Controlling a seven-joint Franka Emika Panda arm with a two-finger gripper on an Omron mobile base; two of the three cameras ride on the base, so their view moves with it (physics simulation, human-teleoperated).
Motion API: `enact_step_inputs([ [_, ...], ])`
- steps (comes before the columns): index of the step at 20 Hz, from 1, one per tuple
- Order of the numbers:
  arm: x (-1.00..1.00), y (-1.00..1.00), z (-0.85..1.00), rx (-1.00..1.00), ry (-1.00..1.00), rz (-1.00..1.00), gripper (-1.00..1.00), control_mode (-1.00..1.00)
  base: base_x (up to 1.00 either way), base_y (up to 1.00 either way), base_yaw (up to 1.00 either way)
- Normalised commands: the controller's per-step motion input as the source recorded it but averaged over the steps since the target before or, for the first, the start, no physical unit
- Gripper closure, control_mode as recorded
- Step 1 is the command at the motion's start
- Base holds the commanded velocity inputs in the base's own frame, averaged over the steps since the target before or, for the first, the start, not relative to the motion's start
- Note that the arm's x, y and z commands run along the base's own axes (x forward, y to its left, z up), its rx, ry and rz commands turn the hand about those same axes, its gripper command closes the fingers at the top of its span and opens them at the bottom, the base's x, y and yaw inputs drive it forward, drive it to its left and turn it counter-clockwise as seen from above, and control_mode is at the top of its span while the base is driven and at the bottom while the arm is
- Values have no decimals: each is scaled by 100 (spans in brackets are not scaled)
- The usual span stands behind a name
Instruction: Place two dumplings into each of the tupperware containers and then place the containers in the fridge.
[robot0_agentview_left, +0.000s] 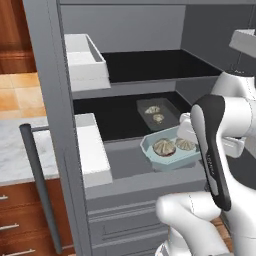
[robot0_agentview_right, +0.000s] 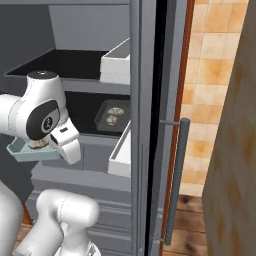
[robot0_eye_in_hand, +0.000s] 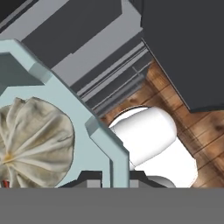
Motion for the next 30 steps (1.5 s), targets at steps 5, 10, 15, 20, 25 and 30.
enact_step_inputs([
  [5, 0, 0, 0, 0, 0, 0, 100, 100, 40, 0, 0],
  [10, 0, 0, 0, 0, 0, 0, 100, 100, 31, 1, 0],
  [15, 0, 0, 0, 0, 0, 0, 100, 100, 42, 12, 0],
  [20, 0, 0, 0, 0, 0, 0, 100, 100, 24, 6, 0],
  [25, -2, 0, 0, 0, 1, 0, 100, -100, 0, 0, 0],
  [30, -56, 4, 0, 1, 0, -19, 100, -100, 0, 0, 0],
])
